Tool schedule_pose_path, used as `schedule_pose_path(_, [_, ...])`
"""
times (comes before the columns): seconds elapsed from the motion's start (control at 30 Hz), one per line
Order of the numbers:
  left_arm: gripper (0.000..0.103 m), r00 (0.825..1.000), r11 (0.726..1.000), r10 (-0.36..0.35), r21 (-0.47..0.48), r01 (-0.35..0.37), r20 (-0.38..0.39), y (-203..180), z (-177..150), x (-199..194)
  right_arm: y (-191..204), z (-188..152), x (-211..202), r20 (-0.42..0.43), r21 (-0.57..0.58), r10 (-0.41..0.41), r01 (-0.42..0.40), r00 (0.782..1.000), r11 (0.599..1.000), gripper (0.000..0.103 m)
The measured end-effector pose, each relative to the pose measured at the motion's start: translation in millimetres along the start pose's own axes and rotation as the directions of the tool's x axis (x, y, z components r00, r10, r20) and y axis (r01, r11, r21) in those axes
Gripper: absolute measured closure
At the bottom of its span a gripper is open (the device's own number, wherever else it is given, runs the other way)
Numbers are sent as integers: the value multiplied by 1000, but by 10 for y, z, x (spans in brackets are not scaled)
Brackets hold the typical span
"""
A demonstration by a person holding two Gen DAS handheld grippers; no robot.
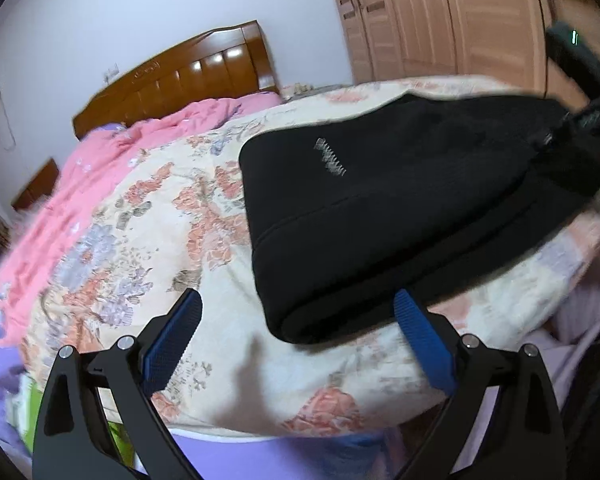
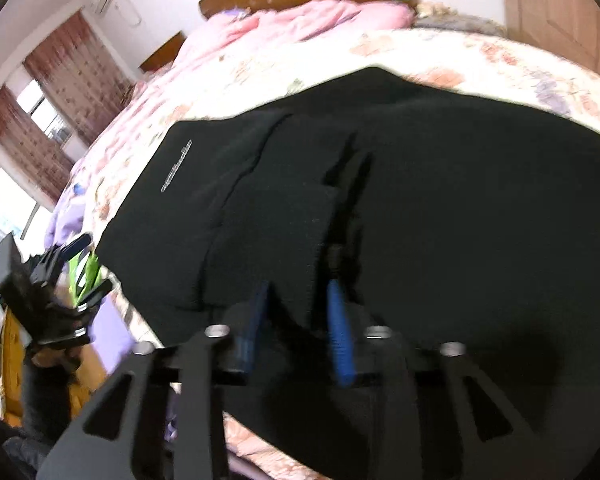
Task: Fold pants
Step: 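Lay the folded pants on the quilt and open both grippers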
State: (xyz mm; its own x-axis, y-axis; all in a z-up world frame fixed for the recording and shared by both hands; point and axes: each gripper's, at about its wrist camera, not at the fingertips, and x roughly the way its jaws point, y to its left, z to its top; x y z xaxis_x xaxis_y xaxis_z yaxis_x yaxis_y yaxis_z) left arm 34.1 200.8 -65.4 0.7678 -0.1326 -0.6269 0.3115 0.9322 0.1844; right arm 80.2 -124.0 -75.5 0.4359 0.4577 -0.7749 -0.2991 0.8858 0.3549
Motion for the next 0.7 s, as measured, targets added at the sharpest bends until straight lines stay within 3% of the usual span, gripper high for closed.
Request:
schedule_pose_path(0.07, [6,996,993,-67,-90,73,64,118,112,-195,74,40,-153,51,-43,-80,82,996,996,60])
schedule_pose_path(0.13, [1,985,973,-109,-187,133,132,255,283,-337,244,82,-285,131,-126,-112,129,985,984,39])
schedule_pose_path(0.17, [2,985,965,-105,-224,135,139,293,363,-338,351,100,-306,157,-168,-100,127,982,978,36])
schedule_pose_path(0.23, [2,989,962,-103,-244,125,102,259,556,-200,589,120,-266,171,-259,-53,97,984,961,34])
schedule_pose_path(0.33, [2,998,984,-56,-169,51,-27,-1,772,217,853,106,-65,153,-369,-33,88,988,925,34])
schedule_pose_path(0.43, [2,989,981,-107,-170,89,-102,-166,755,539,812,50,157,104,-403,-75,111,992,909,34])
schedule_pose_path(0.5, [2,985,987,-79,-148,57,-154,-239,655,702,729,-45,303,83,-419,-136,158,987,894,34])
schedule_pose_path(0.57, [1,987,985,-97,-157,77,-129,-235,571,732,634,-79,338,95,-392,-85,116,992,913,33])
schedule_pose_path(0.7, [1,980,983,-100,-167,71,-170,-222,649,729,671,-78,356,93,-397,-98,127,991,909,32])
